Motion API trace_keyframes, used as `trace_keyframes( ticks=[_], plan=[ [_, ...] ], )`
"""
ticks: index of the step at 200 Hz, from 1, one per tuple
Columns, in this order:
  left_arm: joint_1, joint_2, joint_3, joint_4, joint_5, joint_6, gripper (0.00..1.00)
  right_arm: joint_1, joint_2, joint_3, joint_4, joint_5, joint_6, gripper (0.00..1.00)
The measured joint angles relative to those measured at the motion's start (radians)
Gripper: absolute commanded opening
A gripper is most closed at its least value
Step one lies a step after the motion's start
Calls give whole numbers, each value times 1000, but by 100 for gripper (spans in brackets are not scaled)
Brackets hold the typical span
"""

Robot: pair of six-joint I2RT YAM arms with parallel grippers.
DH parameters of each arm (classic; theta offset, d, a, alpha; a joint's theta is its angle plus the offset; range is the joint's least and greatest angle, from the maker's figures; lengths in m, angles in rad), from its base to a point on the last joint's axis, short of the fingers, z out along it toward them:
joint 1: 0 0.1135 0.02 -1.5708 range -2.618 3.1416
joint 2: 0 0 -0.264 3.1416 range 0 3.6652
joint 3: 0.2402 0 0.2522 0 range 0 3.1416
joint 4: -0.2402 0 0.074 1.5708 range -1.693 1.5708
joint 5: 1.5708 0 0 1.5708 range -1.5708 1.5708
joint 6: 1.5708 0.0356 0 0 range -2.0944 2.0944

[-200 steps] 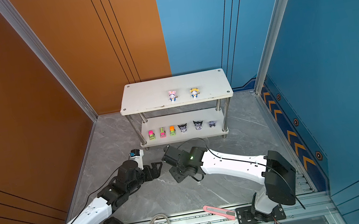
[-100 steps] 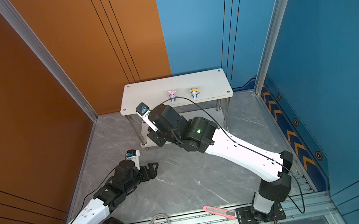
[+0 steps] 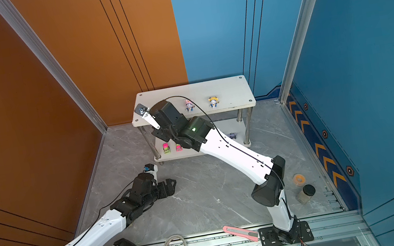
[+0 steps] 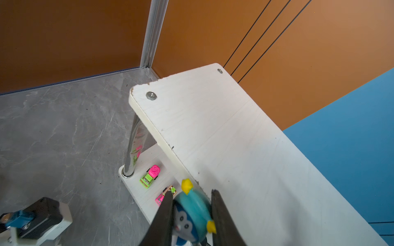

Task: Organize plastic toys on shelves
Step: Place the plastic toy on the shelf.

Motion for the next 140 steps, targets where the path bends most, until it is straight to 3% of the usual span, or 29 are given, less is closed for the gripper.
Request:
trace_keyframes(
  ticks=[82, 140],
  plan=[
    [0, 55, 20, 40, 3, 0, 95, -85, 6, 4, 47, -167, -2, 5],
    [0, 113, 38, 58, 19, -1, 98, -150, 6, 8, 56, -350, 5, 2]
  ],
)
